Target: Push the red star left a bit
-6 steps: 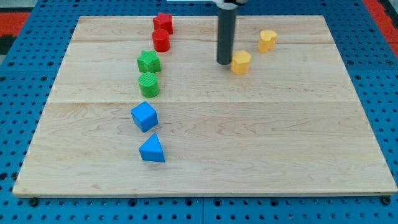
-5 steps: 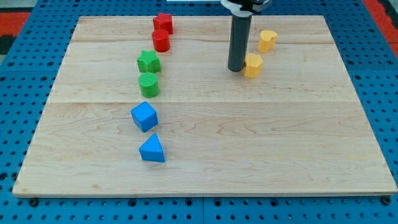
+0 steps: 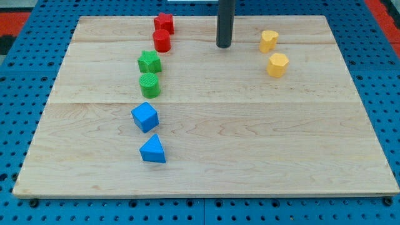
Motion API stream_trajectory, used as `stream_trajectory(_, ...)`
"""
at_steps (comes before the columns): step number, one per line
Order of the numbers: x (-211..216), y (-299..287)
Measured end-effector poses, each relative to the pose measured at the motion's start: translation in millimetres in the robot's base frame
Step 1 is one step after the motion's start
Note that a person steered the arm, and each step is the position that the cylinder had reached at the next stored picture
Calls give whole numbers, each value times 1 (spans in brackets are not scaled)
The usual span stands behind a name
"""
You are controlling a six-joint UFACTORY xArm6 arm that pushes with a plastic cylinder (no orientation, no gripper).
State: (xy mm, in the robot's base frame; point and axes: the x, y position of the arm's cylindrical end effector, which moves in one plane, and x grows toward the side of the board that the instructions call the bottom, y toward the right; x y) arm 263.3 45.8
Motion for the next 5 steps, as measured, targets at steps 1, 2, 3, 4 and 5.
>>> stream_trajectory(1, -58, -26)
stream_trajectory(2, -71, -66)
stream_trajectory(3, -70, -105)
stream_trajectory(4, -72, -166)
stream_trajectory(5, -69, -226)
